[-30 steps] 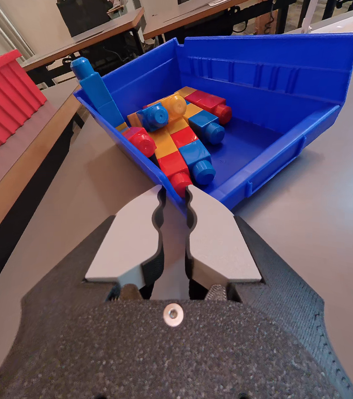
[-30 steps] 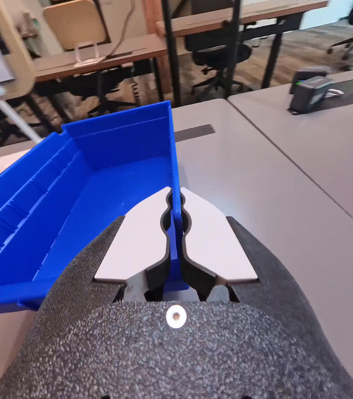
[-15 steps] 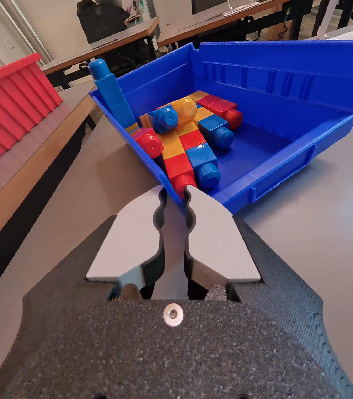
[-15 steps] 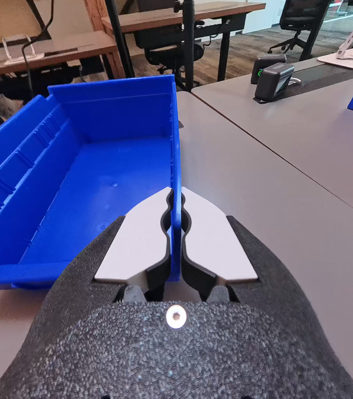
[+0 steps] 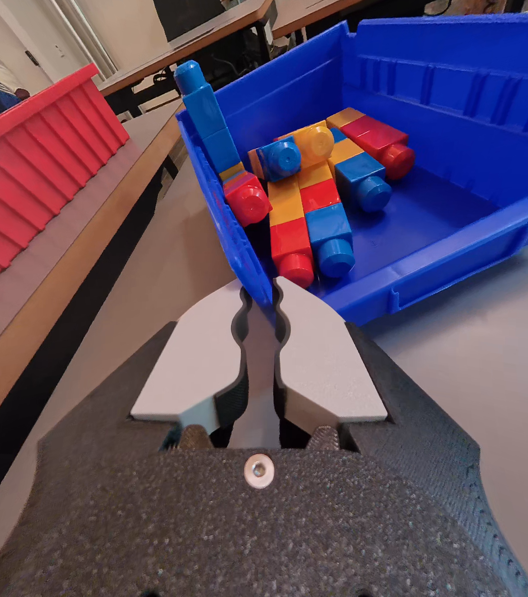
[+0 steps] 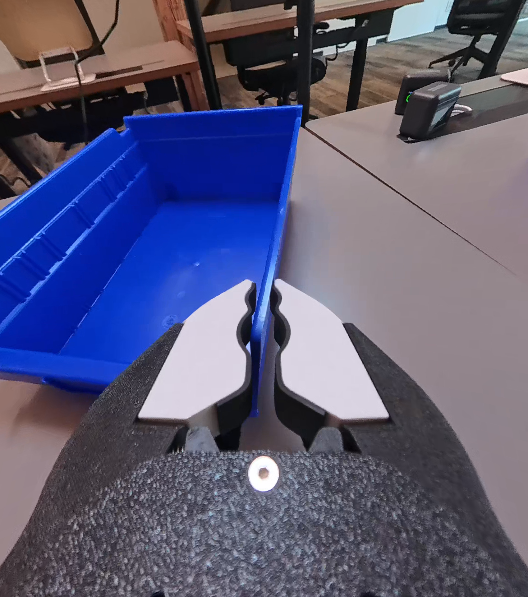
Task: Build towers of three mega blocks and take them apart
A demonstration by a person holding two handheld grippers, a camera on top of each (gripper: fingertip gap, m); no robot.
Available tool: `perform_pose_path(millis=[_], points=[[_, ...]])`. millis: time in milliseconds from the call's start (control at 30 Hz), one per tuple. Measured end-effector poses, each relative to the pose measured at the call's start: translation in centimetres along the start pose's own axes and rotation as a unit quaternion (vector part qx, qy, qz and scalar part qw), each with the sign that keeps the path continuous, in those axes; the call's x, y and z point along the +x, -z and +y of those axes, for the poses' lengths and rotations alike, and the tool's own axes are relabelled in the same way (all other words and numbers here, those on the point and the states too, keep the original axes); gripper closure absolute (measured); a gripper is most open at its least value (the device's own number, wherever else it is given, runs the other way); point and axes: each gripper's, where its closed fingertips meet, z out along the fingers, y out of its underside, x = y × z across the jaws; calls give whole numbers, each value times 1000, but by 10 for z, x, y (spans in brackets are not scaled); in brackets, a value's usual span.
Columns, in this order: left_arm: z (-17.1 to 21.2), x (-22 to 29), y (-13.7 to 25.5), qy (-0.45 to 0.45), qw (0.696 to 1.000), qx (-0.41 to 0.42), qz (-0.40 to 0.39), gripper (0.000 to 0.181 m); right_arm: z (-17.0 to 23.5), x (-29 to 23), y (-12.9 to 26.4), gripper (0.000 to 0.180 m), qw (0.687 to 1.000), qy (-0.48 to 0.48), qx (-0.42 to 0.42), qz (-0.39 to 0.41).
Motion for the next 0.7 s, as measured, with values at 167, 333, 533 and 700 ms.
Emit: perform_pose_path(millis=[167, 333, 533, 700], points=[[-1, -2, -5, -4, 1000, -7, -5, 169, -4, -8, 9, 153, 999, -8, 6, -47], [1, -4, -3, 17, 1000, -9, -1, 171, -43, -5, 36, 135, 994, 1, 94, -63], [12, -20, 10, 61, 997, -10, -35, 173, -87, -48, 84, 135, 971, 15, 156, -180], [10, -20, 20, 55, 997, 8, -49, 171, -92, -105, 96, 136, 944, 70, 140, -291]])
